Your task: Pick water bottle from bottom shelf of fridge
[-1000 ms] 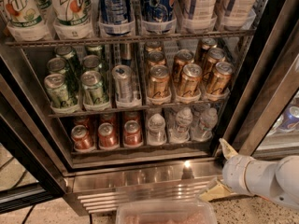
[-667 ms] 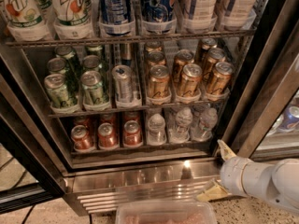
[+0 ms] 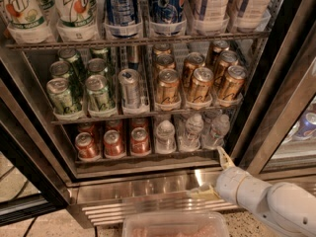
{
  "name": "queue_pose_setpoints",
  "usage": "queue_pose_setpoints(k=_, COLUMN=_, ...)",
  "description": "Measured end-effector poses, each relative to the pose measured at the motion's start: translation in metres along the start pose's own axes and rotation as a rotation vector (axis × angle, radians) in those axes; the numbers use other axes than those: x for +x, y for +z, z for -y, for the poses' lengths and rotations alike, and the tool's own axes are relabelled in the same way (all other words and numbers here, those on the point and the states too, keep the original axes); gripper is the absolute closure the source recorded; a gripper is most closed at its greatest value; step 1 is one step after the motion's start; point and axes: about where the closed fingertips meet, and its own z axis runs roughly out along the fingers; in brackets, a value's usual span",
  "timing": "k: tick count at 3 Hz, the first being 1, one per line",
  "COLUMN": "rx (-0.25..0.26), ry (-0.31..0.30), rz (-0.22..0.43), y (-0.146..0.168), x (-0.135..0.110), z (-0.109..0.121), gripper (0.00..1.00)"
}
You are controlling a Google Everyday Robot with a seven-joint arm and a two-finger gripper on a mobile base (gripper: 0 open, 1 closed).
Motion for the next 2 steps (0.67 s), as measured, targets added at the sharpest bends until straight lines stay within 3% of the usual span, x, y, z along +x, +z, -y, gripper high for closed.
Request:
queue_pose_setpoints(k=1, rx=0.068, ry=0.006, rz=0.055, y=0.0183, x=-0.0048, z=0.0041, gripper=0.24)
queue_pose_setpoints(k=2, rx=0.073, ry=0.014, rz=0.063, y=0.0222, x=-0.0061, z=0.0036, gripper=0.36)
